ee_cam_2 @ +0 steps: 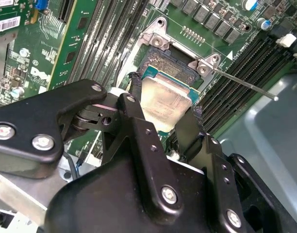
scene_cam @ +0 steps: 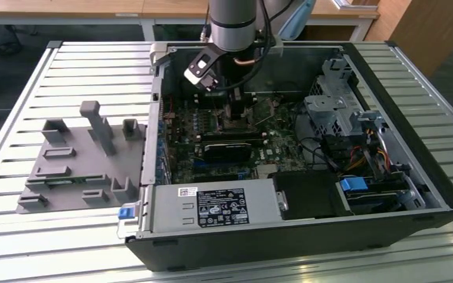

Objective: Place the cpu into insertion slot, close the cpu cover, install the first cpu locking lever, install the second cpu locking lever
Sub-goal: 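Place the cpu into insertion slot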

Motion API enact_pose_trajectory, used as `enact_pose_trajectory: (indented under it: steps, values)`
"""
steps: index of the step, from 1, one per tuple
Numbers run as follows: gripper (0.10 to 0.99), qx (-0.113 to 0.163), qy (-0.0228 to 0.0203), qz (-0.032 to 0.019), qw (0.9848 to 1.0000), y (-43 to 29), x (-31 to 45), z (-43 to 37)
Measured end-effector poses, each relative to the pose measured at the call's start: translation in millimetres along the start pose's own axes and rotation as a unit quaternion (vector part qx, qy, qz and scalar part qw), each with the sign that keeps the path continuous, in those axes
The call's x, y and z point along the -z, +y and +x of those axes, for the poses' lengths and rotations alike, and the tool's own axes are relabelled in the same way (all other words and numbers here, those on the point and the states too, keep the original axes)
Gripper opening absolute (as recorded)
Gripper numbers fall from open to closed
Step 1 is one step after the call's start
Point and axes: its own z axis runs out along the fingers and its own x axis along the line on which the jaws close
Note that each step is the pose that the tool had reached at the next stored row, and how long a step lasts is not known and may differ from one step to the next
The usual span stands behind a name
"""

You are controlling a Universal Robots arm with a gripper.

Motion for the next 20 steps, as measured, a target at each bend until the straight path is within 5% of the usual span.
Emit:
enact_pose_trajectory:
  steps: [20]
  values:
    - [0.525,-0.010,-0.0009,0.0000,1.0000,-2.9,-15.7,0.1]
